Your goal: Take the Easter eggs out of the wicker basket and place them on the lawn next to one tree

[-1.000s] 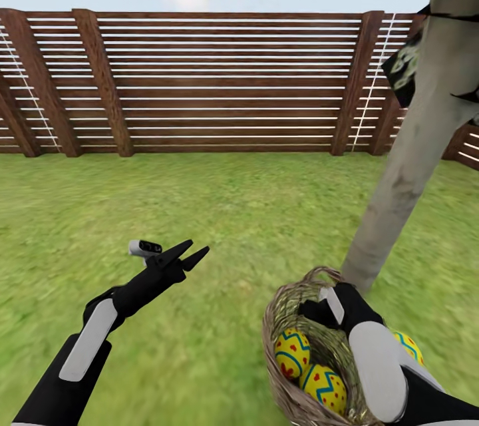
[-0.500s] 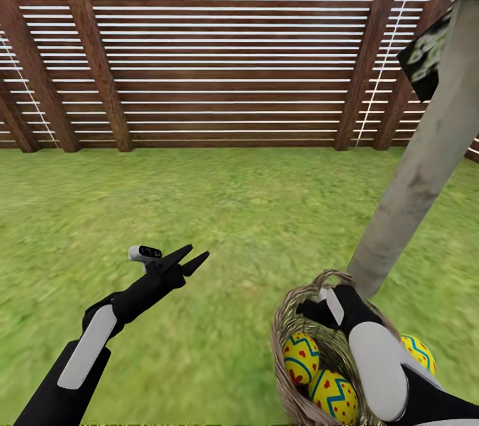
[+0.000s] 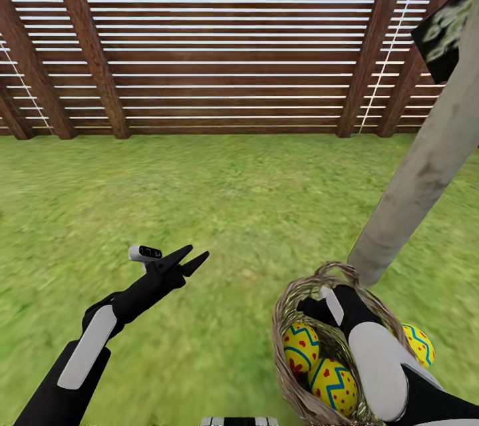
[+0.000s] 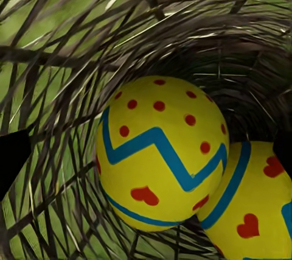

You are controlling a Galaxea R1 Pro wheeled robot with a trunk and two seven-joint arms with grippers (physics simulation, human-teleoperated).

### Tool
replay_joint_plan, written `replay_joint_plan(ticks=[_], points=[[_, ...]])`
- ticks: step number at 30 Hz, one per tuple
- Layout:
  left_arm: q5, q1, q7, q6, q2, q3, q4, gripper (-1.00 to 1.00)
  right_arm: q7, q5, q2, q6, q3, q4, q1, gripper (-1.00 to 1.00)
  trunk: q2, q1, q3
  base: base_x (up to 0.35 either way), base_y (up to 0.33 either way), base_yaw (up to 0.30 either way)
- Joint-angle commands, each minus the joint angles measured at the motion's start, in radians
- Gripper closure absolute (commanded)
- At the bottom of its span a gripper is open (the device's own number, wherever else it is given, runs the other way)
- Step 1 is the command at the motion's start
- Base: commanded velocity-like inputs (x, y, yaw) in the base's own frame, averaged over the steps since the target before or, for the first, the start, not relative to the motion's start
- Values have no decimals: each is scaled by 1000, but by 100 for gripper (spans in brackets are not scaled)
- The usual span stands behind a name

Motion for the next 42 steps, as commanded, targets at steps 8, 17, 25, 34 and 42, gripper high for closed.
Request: replay_joint_plan(ticks=[8, 17, 25, 34, 42], points=[[7, -1, 1, 6, 1, -1, 0, -100, -1, 6, 1, -6, -5, -2, -1, -100, -2, 3, -32, 0, 0, 0], [7, -1, 1, 6, 1, -1, 0, -100, 0, 6, 1, -6, -6, -2, -1, -100, -4, 7, -67, 0, 0, 0], [7, -1, 0, 6, 1, -1, 0, -100, 0, 6, 1, -6, -6, -3, -1, -100, -6, 11, -98, 0, 0, 0], [8, -1, 0, 6, 1, -1, 0, -100, 1, 7, 3, -7, -5, -1, -1, -100, -8, 15, -132, 0, 0, 0], [8, -1, 0, 6, 1, -1, 0, -100, 9, 8, 9, -7, -5, -2, -1, -100, -10, 19, -163, 0, 0, 0]])
